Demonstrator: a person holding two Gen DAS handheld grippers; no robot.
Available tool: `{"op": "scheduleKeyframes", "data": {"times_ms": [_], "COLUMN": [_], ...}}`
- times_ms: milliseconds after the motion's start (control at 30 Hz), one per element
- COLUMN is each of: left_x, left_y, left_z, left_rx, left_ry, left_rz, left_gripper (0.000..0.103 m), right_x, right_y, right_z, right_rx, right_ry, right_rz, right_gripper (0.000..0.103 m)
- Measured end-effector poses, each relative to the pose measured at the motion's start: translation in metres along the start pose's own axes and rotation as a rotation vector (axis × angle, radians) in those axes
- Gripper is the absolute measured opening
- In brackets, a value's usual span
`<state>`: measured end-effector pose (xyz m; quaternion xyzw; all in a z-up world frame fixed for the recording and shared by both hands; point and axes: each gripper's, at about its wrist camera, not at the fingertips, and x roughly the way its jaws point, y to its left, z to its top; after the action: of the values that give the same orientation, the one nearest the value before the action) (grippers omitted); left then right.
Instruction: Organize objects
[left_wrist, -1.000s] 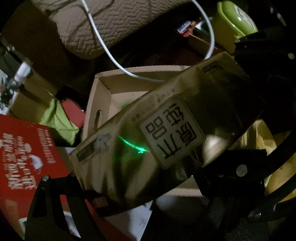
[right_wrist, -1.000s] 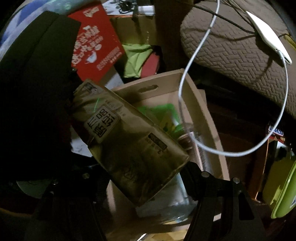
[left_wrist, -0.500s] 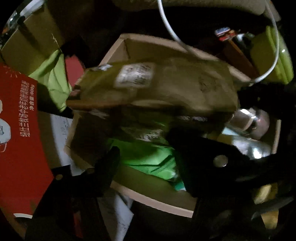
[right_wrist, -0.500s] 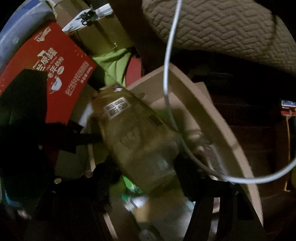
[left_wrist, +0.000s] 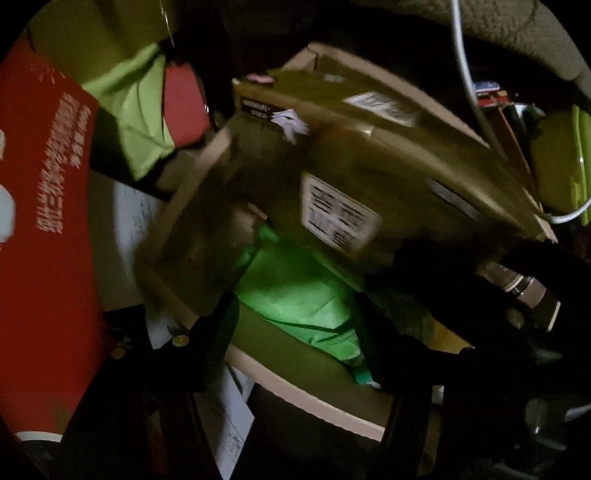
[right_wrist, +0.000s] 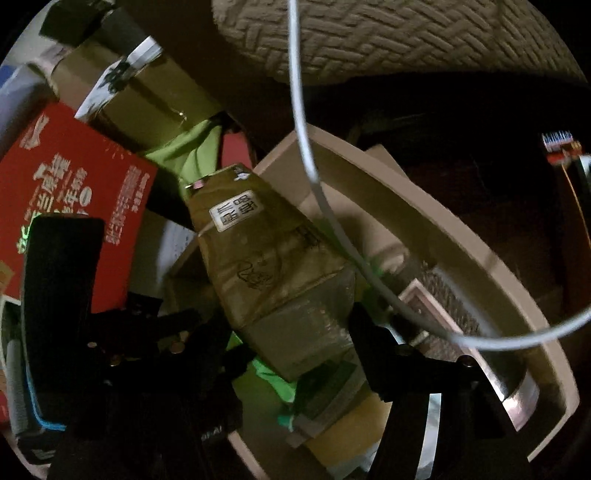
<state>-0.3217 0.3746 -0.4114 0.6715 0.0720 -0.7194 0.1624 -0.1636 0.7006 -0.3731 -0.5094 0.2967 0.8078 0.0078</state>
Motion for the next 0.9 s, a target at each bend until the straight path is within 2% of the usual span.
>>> {"op": "scheduleKeyframes", "data": {"times_ms": [300, 433, 500, 600, 667, 767, 900], "left_x": [-0.012, -0.022, -0.027, -0.034, -0.037, -0.042, -0.057], "left_y": [0.006, 0.01, 0.01, 0.004, -0.001, -0.007, -0.006], "left_z": [0.001, -0.004, -0.007, -0.012, -0.017, -0.026, -0.039], "left_rx": [-0.015, -0.032, -0.028, 0.0, 0.041, 0.069, 0.026], "left_ry": [-0.011, -0.016, -0.011, -0.009, -0.002, 0.018, 0.034], "left_rz": [-0.009, 0.015, 0.019, 0.005, 0.032, 0.041, -0.063], "left_gripper": [0.061, 0.061, 0.061, 0.063, 0.068, 0.068, 0.067], "right_x": [-0.032, -0.047, -0.049, -0.062, -0.068, -0.071, -0.096], "right_y": [0.004, 0.001, 0.0, 0.003, 0.006, 0.01, 0.016], "right_z": [-0.015, -0.024, -0.032, -0.052, -0.063, -0.074, -0.104], "right_rx": [0.027, 0.092, 0.136, 0.158, 0.162, 0.199, 0.304], "right_ry": [-0.047, -0.033, 0.009, 0.053, 0.078, 0.147, 0.15], "right_rz": [-0.001, -0.018, -0.034, -0.091, -0.125, -0.241, -0.307], "right_gripper": [0.065, 0.065, 0.064, 0.064, 0.064, 0.063, 0.063]}}
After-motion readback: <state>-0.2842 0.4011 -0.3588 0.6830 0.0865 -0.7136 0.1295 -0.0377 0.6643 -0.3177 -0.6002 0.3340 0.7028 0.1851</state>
